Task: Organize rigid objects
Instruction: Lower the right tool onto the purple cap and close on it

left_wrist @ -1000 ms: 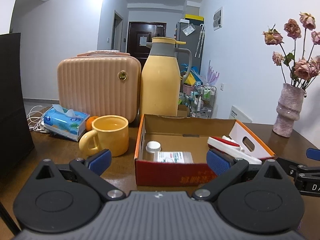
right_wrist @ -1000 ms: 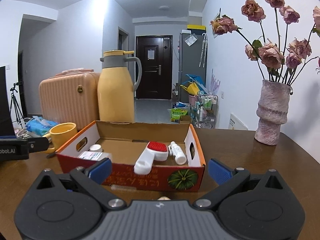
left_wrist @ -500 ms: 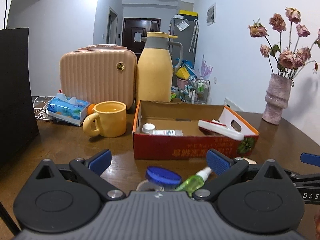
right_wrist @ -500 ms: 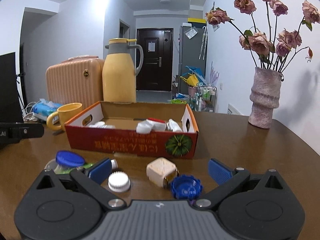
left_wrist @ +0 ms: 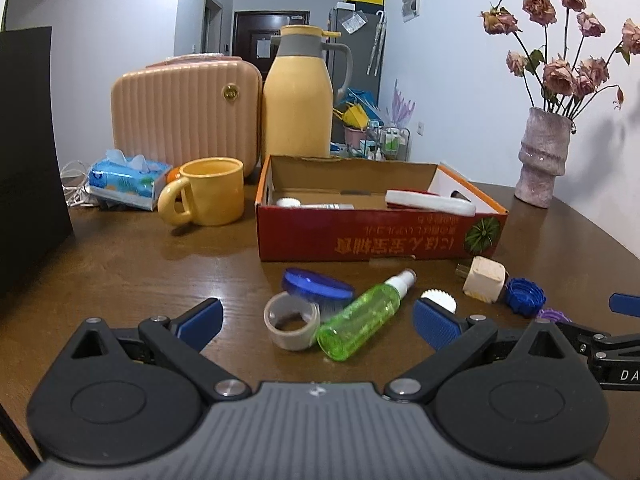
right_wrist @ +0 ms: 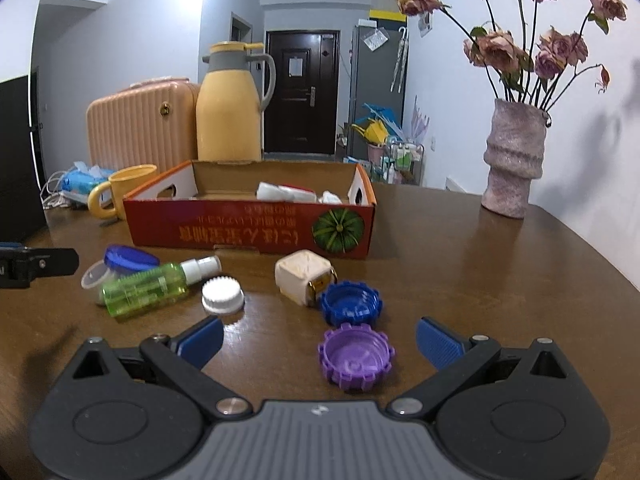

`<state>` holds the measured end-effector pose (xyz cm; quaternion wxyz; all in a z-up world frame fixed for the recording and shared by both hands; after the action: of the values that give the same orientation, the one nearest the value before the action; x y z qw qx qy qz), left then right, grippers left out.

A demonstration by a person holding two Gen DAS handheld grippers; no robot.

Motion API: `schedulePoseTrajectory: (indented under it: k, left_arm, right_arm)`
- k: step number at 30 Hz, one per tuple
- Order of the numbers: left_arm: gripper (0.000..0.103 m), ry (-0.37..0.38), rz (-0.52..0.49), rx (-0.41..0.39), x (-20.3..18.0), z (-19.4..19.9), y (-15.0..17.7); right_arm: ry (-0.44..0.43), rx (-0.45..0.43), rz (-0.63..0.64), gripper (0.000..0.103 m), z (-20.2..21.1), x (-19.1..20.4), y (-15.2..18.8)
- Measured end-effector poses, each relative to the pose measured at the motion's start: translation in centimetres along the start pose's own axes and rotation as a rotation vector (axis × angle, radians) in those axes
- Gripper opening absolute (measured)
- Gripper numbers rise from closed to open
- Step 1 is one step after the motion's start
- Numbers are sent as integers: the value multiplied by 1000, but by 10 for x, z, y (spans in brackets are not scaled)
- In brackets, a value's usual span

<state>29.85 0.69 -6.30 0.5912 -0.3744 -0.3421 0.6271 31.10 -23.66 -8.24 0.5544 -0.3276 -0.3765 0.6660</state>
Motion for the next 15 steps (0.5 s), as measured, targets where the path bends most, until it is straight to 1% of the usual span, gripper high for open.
schedulePoseTrajectory:
  k: [5,10,15]
  left_arm:
    - [103,5,-6,13,-1,-3,4]
    - [103,13,-8,20,-2,-7,6]
    - [103,15,-6,35,-1,-13,9]
  right_arm:
    - [6,44,7,103,-9,-5,9]
    - [17,97,2,101,-29,-15,15]
    - [10,132,-4,94,-48,-22,16]
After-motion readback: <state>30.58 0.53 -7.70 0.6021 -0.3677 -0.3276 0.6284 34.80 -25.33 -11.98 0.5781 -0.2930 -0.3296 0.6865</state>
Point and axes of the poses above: each gripper's, at about its wrist camera, not at the fingertips, and z roughly against the way its jaws point, x to its left, y to its underside, the point moved 6 cm from there along -z, roughly the way its jaws point
